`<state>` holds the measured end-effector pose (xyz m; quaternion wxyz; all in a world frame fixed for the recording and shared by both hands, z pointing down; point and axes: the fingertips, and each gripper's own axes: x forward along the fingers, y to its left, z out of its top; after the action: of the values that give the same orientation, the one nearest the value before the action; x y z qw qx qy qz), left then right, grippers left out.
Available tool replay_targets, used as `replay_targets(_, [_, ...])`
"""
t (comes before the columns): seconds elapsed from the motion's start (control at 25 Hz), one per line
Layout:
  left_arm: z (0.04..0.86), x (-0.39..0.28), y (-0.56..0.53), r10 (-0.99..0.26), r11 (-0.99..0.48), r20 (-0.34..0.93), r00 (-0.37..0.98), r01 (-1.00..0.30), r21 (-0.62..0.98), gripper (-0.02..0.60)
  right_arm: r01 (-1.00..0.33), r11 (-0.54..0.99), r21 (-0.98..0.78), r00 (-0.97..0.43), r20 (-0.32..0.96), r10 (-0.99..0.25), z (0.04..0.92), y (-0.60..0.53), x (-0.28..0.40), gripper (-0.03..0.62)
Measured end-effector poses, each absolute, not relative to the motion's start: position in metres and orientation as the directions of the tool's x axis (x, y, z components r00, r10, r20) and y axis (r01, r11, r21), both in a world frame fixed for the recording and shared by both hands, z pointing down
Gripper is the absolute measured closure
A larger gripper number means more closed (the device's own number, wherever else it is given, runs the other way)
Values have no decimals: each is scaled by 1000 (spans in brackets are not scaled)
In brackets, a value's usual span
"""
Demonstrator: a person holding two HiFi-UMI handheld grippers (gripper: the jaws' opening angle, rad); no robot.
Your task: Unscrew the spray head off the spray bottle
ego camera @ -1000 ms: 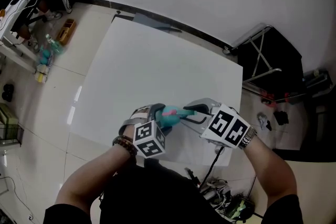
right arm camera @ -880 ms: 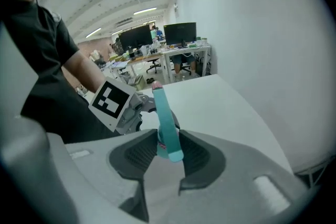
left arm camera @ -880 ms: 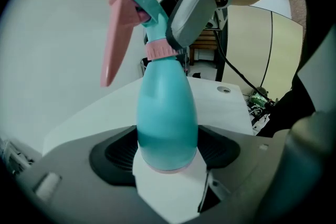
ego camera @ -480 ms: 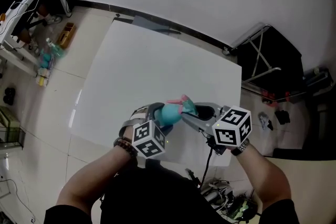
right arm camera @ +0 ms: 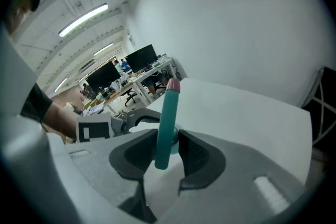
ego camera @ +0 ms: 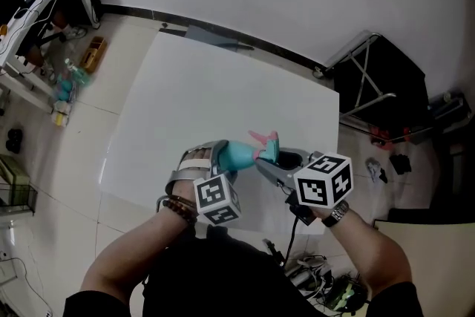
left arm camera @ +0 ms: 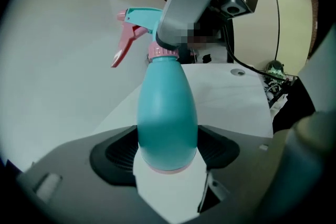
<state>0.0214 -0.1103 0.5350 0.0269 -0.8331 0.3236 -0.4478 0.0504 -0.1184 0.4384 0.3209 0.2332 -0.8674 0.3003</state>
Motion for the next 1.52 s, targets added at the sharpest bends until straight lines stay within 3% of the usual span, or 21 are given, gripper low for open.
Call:
replay_targets(0.24, [538, 11, -113, -618, -764, 730, 291, -440, -471, 204, -687, 440, -578, -703, 681, -203, 448, -115, 59, 477])
replay_targets(0.4, [537, 12, -113, -629, -760, 723, 285, -419, -497, 204, -659, 229, -717, -752, 634, -181, 450, -113, 62, 477])
replay_targets(0.52, [537, 16, -113, -625, -765, 720, 301, -423, -486, 204, -641, 191, -744, -768, 616, -176, 449, -113, 65, 476])
replay_targets(0.84, [533, 27, -110, -612, -773, 699, 371, -469, -428, 204, -657, 349, -668, -747, 641, -177, 438, -111, 63, 468])
replay_targets(1.28, [521, 26, -115, -630, -758, 653, 419, -516, -400, 204, -595, 689, -414, -682, 713, -161, 407, -107, 68, 348])
replay_targets(1.4, [520, 22, -118, -636, -753, 648, 419, -519, -404, 204, -489, 849, -198, -633, 750, -190, 391, -104, 77, 333])
replay_targets(1.52, [521, 22, -118, -630, -758, 645, 432, -522, -391, 204, -273, 959, 75, -594, 771, -229, 373, -95, 79, 333])
